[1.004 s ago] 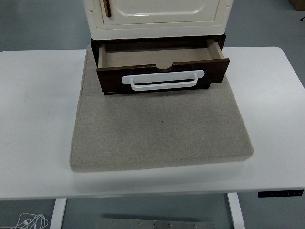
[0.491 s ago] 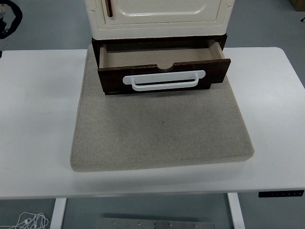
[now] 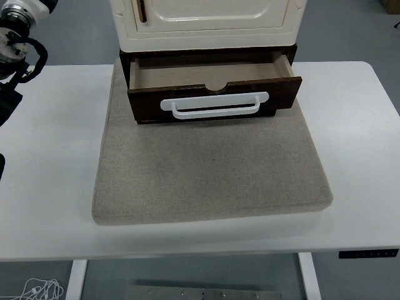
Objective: Open the drawer under the combination cabinet
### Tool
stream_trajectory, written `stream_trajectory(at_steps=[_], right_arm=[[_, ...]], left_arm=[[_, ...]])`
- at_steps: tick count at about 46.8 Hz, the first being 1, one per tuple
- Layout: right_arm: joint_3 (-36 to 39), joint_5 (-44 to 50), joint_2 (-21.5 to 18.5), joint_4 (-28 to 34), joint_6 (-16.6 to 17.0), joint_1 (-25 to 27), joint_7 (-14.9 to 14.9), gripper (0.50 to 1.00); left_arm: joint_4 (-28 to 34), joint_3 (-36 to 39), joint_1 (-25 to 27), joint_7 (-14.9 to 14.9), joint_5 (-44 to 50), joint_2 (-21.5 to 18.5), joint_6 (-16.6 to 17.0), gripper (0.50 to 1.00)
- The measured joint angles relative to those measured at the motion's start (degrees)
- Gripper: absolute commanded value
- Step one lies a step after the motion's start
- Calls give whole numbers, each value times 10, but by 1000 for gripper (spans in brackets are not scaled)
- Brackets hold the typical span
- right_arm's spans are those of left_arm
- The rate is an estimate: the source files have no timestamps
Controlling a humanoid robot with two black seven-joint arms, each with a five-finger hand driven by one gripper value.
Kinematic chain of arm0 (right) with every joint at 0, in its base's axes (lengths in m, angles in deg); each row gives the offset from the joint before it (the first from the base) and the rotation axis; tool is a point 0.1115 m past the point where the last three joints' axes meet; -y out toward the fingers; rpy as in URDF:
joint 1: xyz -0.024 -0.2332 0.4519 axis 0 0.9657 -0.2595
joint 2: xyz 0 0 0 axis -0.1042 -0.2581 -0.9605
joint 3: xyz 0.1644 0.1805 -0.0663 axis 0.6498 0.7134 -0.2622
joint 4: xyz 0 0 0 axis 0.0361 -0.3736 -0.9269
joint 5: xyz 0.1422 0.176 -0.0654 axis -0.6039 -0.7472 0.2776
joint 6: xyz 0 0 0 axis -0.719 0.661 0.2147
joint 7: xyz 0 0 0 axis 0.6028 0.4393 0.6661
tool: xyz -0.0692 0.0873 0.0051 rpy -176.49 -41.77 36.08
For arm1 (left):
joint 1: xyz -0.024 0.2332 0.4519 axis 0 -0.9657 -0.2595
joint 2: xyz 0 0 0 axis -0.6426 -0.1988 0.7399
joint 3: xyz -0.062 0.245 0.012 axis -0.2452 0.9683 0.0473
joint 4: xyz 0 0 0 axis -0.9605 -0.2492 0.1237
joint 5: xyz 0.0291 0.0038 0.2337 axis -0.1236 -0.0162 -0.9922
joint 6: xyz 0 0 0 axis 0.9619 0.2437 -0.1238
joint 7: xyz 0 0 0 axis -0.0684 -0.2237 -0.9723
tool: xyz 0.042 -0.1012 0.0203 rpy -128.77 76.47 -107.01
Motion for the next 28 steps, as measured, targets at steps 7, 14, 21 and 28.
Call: stream_trajectory(at_steps=[7,14,21,28], right_arm=[[1,0,0,0,0,-1,0,928],[3,0,0,0,0,0,0,926],[4,-1,0,0,1,0,0,928],[5,-1,0,0,1,-1,0,926]], left_arm=[[-16,-1,-9,0,22,12,-15,1000],[-25,0,-23,0,39,28,-33,1000],[-36,-7,-25,0,56,38,-45,1000],[-45,-11,-32,2,91,43,-48,1000]])
